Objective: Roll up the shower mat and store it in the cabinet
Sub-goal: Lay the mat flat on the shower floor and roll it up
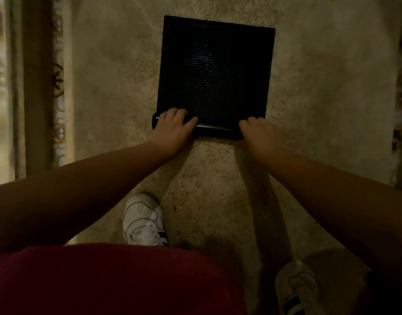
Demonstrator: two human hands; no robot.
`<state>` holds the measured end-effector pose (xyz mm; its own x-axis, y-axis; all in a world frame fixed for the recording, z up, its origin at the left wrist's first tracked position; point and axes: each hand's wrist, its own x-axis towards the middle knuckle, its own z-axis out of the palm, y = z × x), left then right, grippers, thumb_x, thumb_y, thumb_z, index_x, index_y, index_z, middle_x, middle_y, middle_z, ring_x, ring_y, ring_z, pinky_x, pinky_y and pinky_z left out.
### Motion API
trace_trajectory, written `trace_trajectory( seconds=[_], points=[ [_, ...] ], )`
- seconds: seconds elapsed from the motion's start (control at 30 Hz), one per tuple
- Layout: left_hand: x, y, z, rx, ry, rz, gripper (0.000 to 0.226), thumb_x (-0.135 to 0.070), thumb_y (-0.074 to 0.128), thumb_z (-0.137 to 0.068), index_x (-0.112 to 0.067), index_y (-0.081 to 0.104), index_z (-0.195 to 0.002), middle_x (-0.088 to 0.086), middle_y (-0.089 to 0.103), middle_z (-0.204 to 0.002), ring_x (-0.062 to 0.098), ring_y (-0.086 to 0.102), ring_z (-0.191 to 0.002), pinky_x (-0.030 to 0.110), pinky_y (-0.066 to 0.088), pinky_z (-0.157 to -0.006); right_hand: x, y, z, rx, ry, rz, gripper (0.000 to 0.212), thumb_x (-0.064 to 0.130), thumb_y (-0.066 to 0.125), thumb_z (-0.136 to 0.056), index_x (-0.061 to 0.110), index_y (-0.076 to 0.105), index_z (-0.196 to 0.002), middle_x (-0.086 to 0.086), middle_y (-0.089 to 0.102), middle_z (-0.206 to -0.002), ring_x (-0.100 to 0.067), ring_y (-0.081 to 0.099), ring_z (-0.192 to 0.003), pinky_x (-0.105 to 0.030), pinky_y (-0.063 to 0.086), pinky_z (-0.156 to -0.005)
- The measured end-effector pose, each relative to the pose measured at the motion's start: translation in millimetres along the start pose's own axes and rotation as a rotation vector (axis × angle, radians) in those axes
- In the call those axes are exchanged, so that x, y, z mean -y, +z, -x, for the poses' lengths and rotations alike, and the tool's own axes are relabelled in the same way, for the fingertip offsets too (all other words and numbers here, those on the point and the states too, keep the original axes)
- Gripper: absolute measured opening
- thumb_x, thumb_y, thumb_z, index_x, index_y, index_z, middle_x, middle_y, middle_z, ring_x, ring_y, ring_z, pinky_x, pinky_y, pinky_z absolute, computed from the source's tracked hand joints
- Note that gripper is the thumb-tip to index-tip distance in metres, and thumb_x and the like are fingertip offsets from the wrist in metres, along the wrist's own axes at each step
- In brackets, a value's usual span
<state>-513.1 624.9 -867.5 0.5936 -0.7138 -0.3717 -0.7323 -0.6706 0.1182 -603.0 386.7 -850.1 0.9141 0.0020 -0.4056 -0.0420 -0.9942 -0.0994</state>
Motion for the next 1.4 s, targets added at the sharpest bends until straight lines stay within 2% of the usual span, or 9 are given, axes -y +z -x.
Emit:
trace_trajectory(
  seconds=[0.2, 0.53, 0.77, 0.87, 0.97, 1.03, 1.17, 1.3, 1.4],
  points=[
    [-5, -16, -13, -0.021, -0.097, 0.078, 0.036, -0.026, 0.061, -0.088, -0.017, 0.048, -0.12, 0.015, 0.051, -0.115, 0.035, 0.046, -0.106, 0.05, 0.042, -0.086, -11, -12, -12, 0.096, -0.01, -0.095, 0.028, 0.027, 0.064, -0.084, 0.01, 0.059, -0.106, -0.011, 0.057, -0.1, -0.029, 0.054, -0.093, -0.033, 0.04, -0.068],
    [-5, -15, 10, 0.094, -0.007, 0.184, 0.046, -0.04, 0.06, -0.09, -0.019, 0.056, -0.131, 0.014, 0.059, -0.115, 0.035, 0.055, -0.102, 0.039, 0.045, -0.08, -17, -18, -13, 0.449, -0.027, -0.167, 0.041, 0.038, 0.067, -0.084, 0.021, 0.061, -0.121, -0.006, 0.063, -0.112, -0.024, 0.059, -0.098, -0.038, 0.053, -0.081],
    [3, -23, 5, 0.128, 0.009, 0.285, 0.043, -0.039, 0.06, -0.09, -0.015, 0.057, -0.126, 0.013, 0.062, -0.113, 0.032, 0.058, -0.101, 0.04, 0.046, -0.084, -9, 14, 32, 0.077, -0.127, -0.053, 0.055, 0.026, 0.071, -0.079, 0.008, 0.052, -0.128, -0.015, 0.054, -0.12, -0.032, 0.05, -0.106, -0.046, 0.05, -0.082],
    [5, -23, 5, 0.119, 0.015, 0.335, 0.041, -0.036, 0.062, -0.089, -0.013, 0.057, -0.123, 0.014, 0.062, -0.11, 0.033, 0.059, -0.099, 0.04, 0.047, -0.082, -12, 11, 20, 0.071, -0.062, -0.124, 0.041, 0.02, 0.065, -0.083, 0.01, 0.06, -0.121, -0.014, 0.058, -0.114, -0.031, 0.051, -0.104, -0.045, 0.049, -0.083],
    [4, -20, 7, 0.093, 0.025, 0.409, 0.035, -0.031, 0.063, -0.09, -0.01, 0.06, -0.117, 0.016, 0.059, -0.114, 0.033, 0.054, -0.105, 0.041, 0.045, -0.086, -18, -2, 0, 0.211, -0.063, -0.184, 0.046, 0.029, 0.066, -0.086, 0.013, 0.058, -0.129, -0.012, 0.058, -0.12, -0.031, 0.053, -0.11, -0.038, 0.044, -0.09],
    [3, -16, 8, 0.037, 0.008, 0.357, 0.037, -0.031, 0.063, -0.09, -0.009, 0.061, -0.119, 0.017, 0.054, -0.121, 0.035, 0.047, -0.113, 0.047, 0.044, -0.091, -20, -10, -12, 0.303, -0.082, -0.134, 0.05, 0.033, 0.066, -0.087, 0.015, 0.055, -0.133, -0.012, 0.057, -0.125, -0.03, 0.053, -0.113, -0.037, 0.045, -0.093],
    [-6, -18, 7, -0.045, 0.035, 0.194, 0.042, -0.032, 0.058, -0.092, -0.016, 0.055, -0.131, 0.016, 0.054, -0.12, 0.036, 0.052, -0.105, 0.046, 0.046, -0.081, -22, -23, -27, 0.403, -0.058, -0.179, 0.046, 0.032, 0.069, -0.084, 0.017, 0.061, -0.127, -0.01, 0.063, -0.118, -0.027, 0.058, -0.104, -0.035, 0.05, -0.086],
    [-9, -20, 8, 0.014, 0.15, -0.017, 0.051, -0.029, 0.056, -0.093, -0.022, 0.041, -0.141, 0.013, 0.051, -0.126, 0.034, 0.053, -0.103, 0.042, 0.047, -0.071, -25, -26, -30, 0.443, -0.025, -0.285, 0.045, 0.029, 0.072, -0.082, 0.016, 0.062, -0.125, -0.011, 0.062, -0.118, -0.027, 0.058, -0.103, -0.033, 0.05, -0.084],
    [-5, -29, 4, 0.029, 0.136, -0.015, 0.047, -0.028, 0.053, -0.094, -0.025, 0.043, -0.14, 0.009, 0.054, -0.121, 0.034, 0.056, -0.099, 0.04, 0.049, -0.064, -27, -23, -29, 0.429, -0.014, -0.324, 0.046, 0.029, 0.072, -0.082, 0.016, 0.062, -0.125, -0.01, 0.061, -0.122, -0.027, 0.057, -0.108, -0.03, 0.046, -0.085]
  ],
)
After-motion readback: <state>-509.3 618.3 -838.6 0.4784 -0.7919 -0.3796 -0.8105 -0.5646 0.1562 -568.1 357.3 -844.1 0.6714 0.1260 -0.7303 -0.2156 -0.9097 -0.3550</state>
